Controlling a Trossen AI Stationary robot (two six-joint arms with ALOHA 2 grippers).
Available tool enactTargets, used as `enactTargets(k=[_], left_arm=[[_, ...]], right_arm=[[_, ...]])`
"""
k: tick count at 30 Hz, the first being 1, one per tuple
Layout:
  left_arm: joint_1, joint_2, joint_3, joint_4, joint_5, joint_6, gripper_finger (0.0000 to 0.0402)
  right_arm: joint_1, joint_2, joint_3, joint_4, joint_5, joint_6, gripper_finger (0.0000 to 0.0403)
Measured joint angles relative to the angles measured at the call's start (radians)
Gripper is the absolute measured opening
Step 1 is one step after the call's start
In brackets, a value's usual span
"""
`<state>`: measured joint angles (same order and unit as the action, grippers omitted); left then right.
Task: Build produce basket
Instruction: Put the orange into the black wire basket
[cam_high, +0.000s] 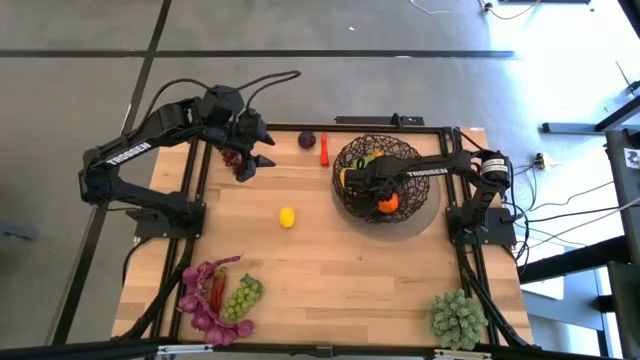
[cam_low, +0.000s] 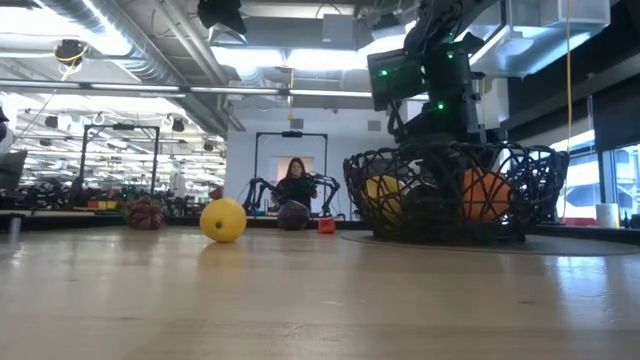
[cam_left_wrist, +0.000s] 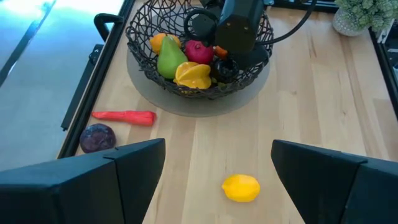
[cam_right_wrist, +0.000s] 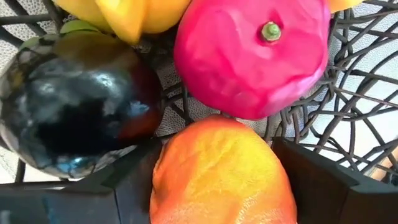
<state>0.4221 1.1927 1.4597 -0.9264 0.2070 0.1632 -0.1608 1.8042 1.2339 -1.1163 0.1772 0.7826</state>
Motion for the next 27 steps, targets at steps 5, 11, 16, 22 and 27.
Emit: enactTargets(k=[5, 11, 16, 22, 27], left_arm=[[0.000, 0.000, 0.000, -0.008, 0.000, -0.004, 0.0283], [0.000, 0.000, 0.000, -0.008, 0.000, -0.005, 0.0283], [0.000, 0.000, 0.000, -0.008, 0.000, -0.005, 0.0283], [0.000, 0.000, 0.000, -0.008, 0.000, -0.005, 0.0283], [0.000, 0.000, 0.000, -0.007, 0.000, -0.005, 0.0283]], right_arm=[[0.000, 0.000, 0.019, -0.024, -0.020, 0.006, 0.0289], [0.000, 0.000, 0.088, -0.031, -0.015, -0.033, 0.0289], [-0.012, 0.000, 0.113, -0.022, -0.082, -0.137, 0.0289], [-0.014, 0.000, 0.113, -0.013, -0.085, -0.134, 0.0289], [-0.013, 0.000, 0.113, 0.031, -0.084, -0.128, 0.0289]])
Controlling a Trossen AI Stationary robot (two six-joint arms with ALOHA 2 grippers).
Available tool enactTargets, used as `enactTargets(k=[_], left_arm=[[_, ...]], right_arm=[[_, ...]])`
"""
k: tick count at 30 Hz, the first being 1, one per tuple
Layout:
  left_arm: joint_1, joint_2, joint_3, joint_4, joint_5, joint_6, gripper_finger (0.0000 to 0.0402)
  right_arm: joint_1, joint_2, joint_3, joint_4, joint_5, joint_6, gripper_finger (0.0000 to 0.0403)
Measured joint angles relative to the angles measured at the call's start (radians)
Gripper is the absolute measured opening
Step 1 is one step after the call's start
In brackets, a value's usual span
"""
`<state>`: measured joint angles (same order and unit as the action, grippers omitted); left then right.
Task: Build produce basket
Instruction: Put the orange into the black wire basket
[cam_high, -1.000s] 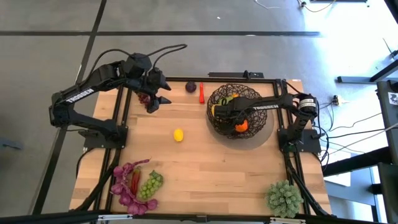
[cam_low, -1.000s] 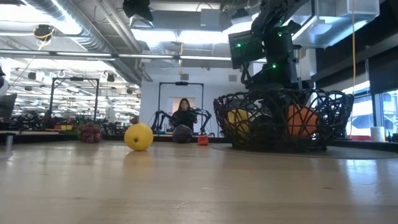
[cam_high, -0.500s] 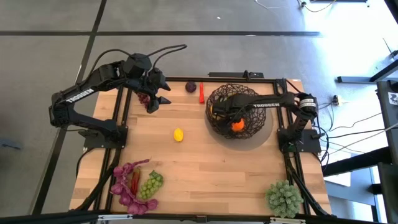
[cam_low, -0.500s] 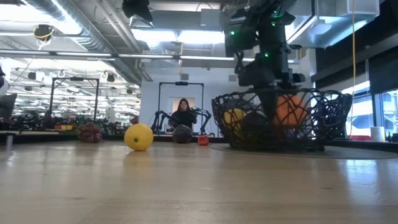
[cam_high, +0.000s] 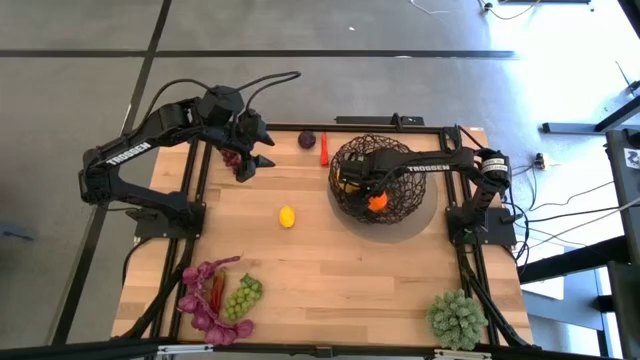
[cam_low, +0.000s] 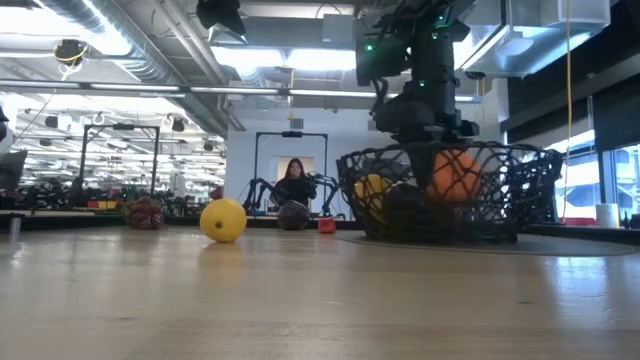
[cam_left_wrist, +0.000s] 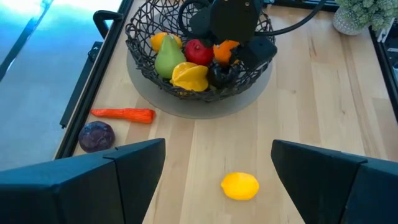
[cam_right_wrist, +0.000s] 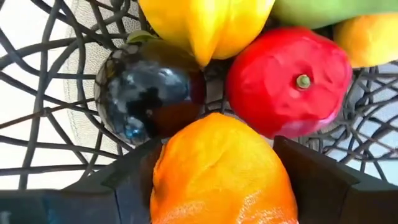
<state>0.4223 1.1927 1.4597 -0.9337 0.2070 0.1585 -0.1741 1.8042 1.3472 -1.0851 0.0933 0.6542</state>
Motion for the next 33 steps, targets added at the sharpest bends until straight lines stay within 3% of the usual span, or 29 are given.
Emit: enactTargets(k=[3, 10, 23, 27, 33], left_arm=[[0.000, 0.000, 0.000, 0.000, 0.000, 0.000, 0.0283], [0.000, 0.000, 0.000, 0.000, 0.000, 0.001, 0.0283], [0.000, 0.000, 0.000, 0.000, 0.002, 0.003, 0.0283], [0.000, 0.000, 0.000, -0.012, 0.062, 0.011, 0.0283], [0.000, 0.000, 0.000, -0.023, 0.064, 0.011, 0.0283]], right_arm=[[0.001, 0.000, 0.000, 0.015, -0.004, 0.095, 0.0289], [-0.019, 0.000, 0.000, 0.009, -0.114, 0.070, 0.0289], [-0.020, 0.000, 0.000, 0.000, -0.119, 0.040, 0.0289], [-0.020, 0.000, 0.000, 0.002, -0.120, 0.039, 0.0289], [-0.020, 0.000, 0.000, 0.006, -0.121, 0.047, 0.0289]])
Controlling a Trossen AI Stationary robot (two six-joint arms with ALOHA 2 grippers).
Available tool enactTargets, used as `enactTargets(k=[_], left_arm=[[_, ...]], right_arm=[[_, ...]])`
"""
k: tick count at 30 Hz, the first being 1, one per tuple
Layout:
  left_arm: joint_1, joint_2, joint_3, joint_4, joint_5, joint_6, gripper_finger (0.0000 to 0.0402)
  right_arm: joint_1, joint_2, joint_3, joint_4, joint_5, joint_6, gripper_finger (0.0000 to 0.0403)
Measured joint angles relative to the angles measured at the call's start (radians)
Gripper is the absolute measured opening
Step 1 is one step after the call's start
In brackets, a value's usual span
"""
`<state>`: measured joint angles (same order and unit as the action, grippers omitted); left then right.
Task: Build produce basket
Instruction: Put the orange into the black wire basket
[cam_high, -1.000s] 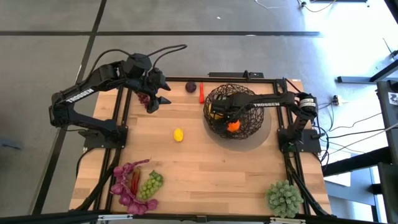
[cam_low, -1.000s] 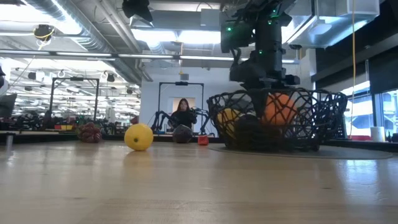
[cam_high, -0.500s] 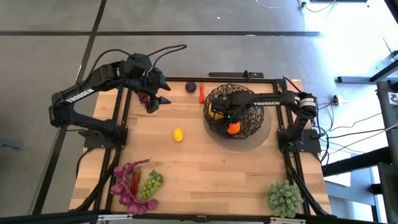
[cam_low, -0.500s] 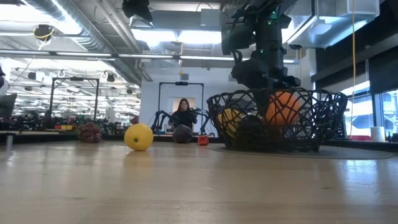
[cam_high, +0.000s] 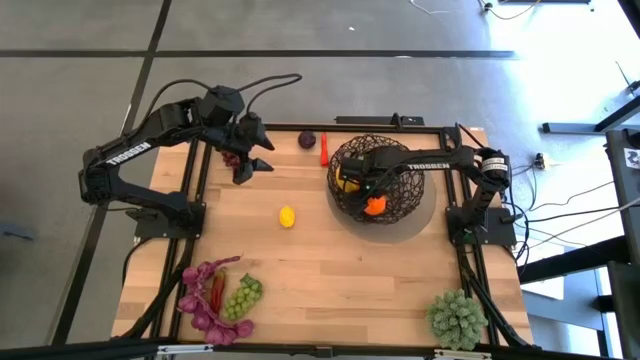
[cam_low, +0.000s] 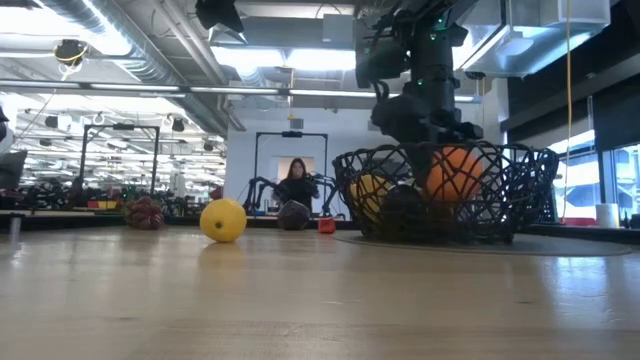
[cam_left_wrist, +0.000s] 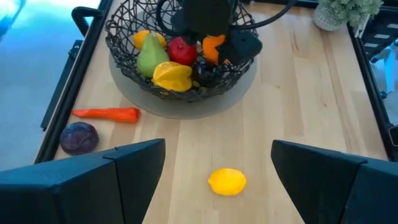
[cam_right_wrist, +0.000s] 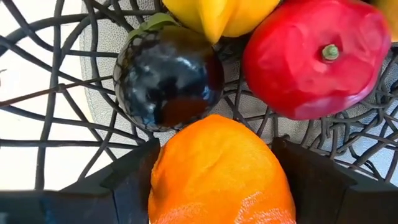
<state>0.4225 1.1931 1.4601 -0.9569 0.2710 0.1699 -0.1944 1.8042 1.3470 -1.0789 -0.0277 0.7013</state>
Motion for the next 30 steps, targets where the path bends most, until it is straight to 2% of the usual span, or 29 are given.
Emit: enactTargets(k=[30], left_arm=[[0.000, 0.000, 0.000, 0.001, -0.002, -0.002, 0.0283]], right_arm=[[0.000, 0.000, -0.001, 0.046, 0.000, -0.004, 0.0289]])
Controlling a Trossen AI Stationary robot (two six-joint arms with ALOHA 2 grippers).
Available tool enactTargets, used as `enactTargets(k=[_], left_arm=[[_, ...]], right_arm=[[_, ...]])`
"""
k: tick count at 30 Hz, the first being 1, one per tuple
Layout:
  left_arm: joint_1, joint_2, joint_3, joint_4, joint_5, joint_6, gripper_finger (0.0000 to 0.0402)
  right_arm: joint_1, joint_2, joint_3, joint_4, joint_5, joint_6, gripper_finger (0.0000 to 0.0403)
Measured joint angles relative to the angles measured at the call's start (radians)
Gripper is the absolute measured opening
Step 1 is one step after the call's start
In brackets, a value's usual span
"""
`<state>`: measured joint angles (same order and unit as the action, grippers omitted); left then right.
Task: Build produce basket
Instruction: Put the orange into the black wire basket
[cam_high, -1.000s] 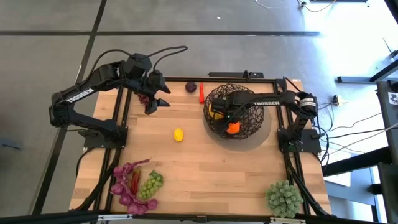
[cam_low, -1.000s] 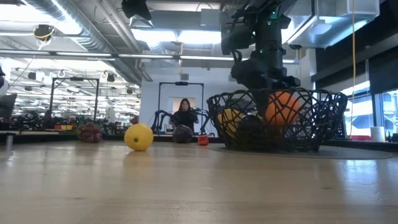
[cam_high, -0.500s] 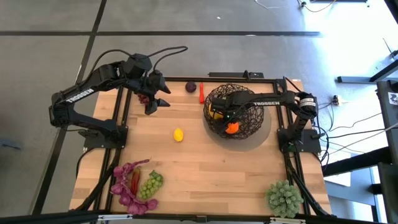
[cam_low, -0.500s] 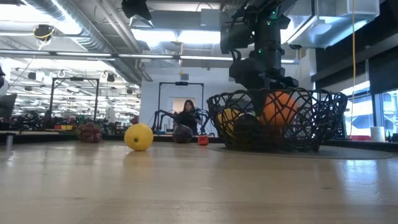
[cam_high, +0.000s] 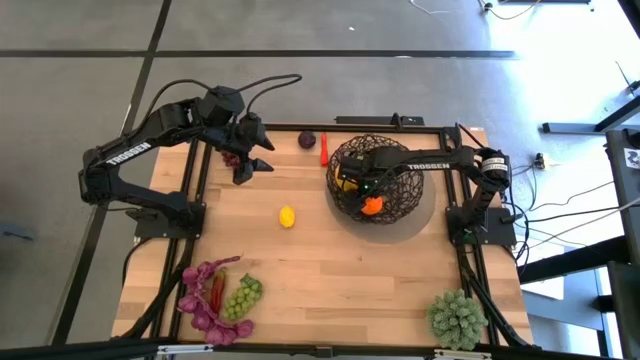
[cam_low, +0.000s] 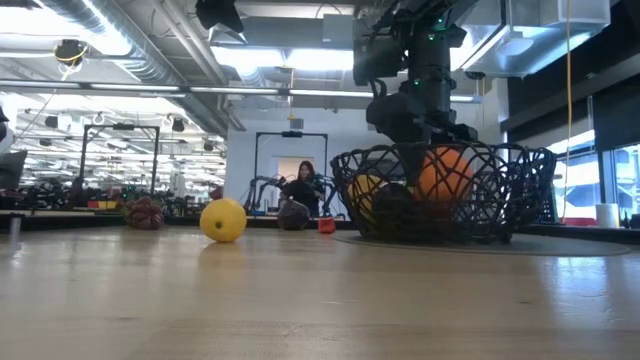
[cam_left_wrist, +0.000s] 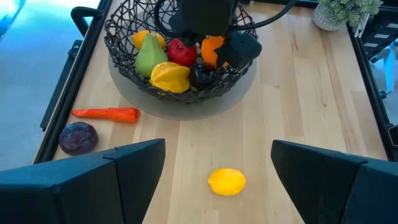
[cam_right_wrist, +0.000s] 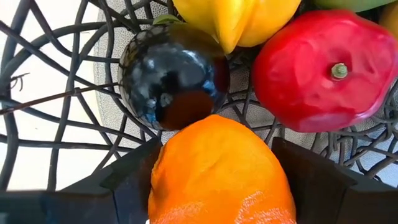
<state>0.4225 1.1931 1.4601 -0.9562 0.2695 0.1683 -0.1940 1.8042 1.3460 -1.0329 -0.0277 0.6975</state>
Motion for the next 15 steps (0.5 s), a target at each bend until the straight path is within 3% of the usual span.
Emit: enactTargets(k=[15], left_arm=[[0.000, 0.000, 0.000, 0.000, 0.000, 0.000, 0.0283]], right_arm=[[0.000, 0.000, 0.000, -0.002, -0.001, 0.006, 0.0305]])
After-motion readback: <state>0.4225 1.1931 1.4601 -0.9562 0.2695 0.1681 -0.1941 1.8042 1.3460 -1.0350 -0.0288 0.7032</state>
